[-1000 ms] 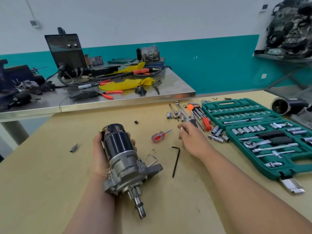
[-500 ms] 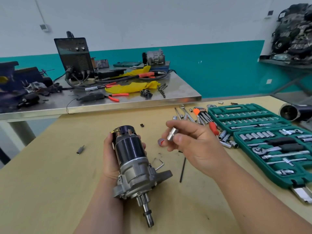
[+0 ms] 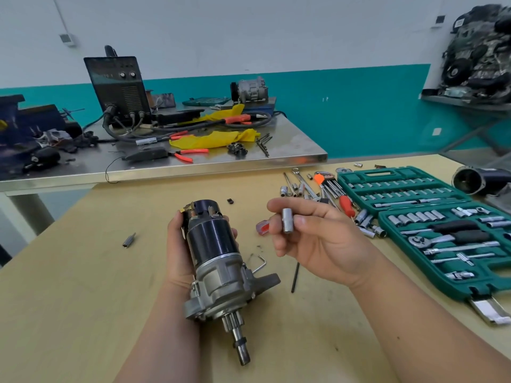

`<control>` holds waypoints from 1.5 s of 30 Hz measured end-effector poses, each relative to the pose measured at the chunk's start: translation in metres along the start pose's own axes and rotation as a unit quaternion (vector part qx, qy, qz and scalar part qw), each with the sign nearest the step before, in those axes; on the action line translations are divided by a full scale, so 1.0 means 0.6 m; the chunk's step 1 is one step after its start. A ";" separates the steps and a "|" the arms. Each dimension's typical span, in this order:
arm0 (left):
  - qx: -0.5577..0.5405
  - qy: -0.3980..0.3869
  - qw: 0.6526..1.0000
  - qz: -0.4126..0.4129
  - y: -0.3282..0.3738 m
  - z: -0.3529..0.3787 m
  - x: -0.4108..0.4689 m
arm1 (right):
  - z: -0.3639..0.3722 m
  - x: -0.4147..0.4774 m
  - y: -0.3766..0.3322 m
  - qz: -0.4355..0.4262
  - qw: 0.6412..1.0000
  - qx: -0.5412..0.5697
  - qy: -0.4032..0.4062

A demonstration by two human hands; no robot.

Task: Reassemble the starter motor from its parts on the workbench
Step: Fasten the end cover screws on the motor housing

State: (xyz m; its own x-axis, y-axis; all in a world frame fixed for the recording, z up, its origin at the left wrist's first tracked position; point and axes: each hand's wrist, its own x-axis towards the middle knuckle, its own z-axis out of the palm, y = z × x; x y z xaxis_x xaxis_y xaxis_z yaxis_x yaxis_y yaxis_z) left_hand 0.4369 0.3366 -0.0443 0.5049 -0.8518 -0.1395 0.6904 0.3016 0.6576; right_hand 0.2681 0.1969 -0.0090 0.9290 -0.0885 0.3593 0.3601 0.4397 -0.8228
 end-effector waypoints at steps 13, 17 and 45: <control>0.092 -0.020 0.987 0.130 -0.024 0.038 -0.002 | -0.005 -0.006 -0.019 0.032 0.987 0.148 -0.054; 0.097 -0.009 0.985 0.141 -0.023 0.041 -0.004 | -0.001 -0.007 -0.020 0.027 0.989 0.135 -0.052; 0.345 0.056 0.804 0.481 -0.029 0.120 -0.053 | 0.029 -0.006 -0.119 -0.067 0.996 -0.054 -0.013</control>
State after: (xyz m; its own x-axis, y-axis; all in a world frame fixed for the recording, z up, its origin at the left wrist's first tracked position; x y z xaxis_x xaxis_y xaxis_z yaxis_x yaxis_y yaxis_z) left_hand 0.3717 0.3277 0.0022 0.7045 -0.3108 0.6381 -0.4789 0.4554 0.7505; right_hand 0.2377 0.1811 0.0559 0.8696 -0.1167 0.4798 0.4898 0.3274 -0.8080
